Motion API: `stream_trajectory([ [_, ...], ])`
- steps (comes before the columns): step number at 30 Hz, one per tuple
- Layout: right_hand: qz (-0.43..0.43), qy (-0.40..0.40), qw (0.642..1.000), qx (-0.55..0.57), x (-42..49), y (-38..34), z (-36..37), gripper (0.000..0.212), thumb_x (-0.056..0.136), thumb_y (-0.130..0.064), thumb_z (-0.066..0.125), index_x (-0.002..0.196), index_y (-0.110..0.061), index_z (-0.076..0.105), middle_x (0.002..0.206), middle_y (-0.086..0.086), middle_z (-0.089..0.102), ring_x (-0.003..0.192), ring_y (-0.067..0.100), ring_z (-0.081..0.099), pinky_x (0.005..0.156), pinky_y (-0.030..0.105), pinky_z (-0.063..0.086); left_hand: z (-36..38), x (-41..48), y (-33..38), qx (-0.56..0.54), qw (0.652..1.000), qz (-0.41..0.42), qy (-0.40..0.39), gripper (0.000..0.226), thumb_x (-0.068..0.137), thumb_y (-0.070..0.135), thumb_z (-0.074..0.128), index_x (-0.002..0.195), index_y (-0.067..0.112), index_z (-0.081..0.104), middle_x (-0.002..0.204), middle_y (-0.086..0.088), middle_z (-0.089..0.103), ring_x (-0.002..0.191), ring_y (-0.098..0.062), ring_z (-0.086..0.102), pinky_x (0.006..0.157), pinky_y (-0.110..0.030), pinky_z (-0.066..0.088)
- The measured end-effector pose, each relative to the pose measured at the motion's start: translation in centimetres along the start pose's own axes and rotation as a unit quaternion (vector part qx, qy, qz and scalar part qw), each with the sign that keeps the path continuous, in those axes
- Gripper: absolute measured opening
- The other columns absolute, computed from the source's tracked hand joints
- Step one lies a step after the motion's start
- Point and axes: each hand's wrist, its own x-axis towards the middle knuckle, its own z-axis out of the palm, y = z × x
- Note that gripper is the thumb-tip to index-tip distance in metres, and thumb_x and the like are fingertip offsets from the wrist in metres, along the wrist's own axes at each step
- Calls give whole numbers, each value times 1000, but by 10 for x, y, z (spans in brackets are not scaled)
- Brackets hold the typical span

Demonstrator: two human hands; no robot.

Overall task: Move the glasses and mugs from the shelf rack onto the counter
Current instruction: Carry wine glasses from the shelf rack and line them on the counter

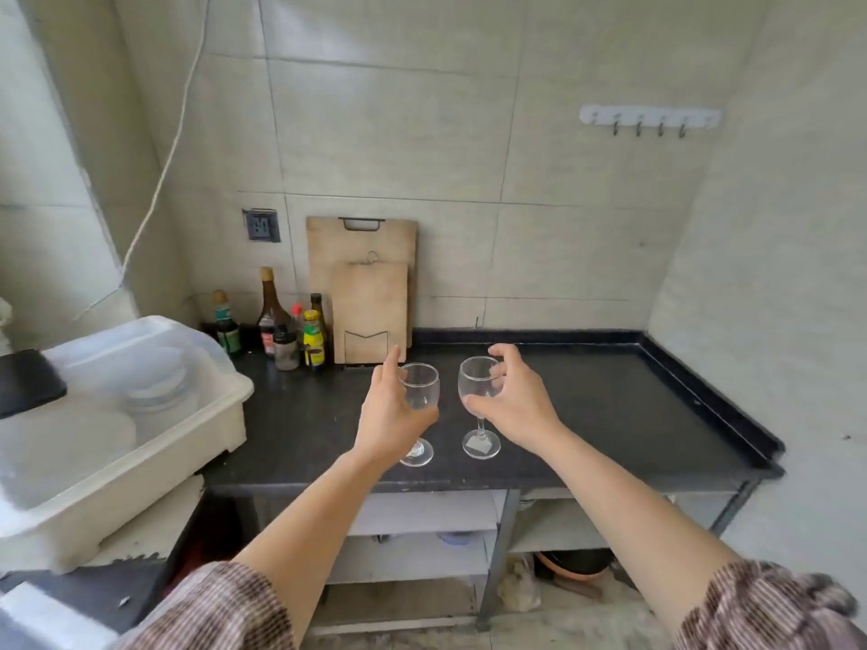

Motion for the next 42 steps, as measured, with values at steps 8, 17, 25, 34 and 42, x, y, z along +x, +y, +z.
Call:
stream_trajectory([
  [8, 110, 27, 994, -12, 129, 80, -18, 83, 71, -23, 81, 144, -20, 41, 136, 6, 54, 121, 19, 55, 100, 34, 46, 89, 138, -10, 27, 995, 25, -93, 89, 75, 19, 71, 147, 38, 23, 124, 5, 51, 101, -15, 57, 86, -31, 48],
  [17, 163, -1, 985, -55, 229, 167, -35, 79, 71, -24, 82, 140, -20, 44, 134, 4, 56, 117, 19, 56, 89, 25, 43, 188, 236, -26, 57, 988, -4, -147, 94, 76, 19, 74, 149, 36, 18, 138, 4, 49, 116, -21, 55, 93, -35, 50],
  [25, 156, -77, 983, -64, 355, 258, -40, 74, 70, -18, 81, 136, -21, 46, 134, 2, 55, 118, 18, 54, 93, 29, 46, 285, 340, -49, 101, 983, -68, -136, 93, 76, 18, 73, 149, 32, 18, 144, 2, 45, 121, -24, 54, 91, -36, 52],
  [34, 124, -164, 975, -89, 490, 355, -26, 67, 77, -19, 76, 136, -21, 45, 135, -2, 53, 117, 18, 53, 91, 28, 46, 378, 445, -86, 149, 970, -157, -113, 81, 80, 23, 70, 148, 27, 26, 144, 6, 39, 123, -21, 50, 93, -37, 51],
  [42, 105, -173, 977, -67, 557, 394, 3, 66, 78, -21, 77, 136, -23, 45, 135, -4, 55, 119, 18, 54, 92, 29, 47, 412, 500, -115, 175, 968, -152, -92, 81, 77, 18, 69, 146, 29, 27, 143, 8, 37, 120, -21, 49, 86, -39, 53],
])
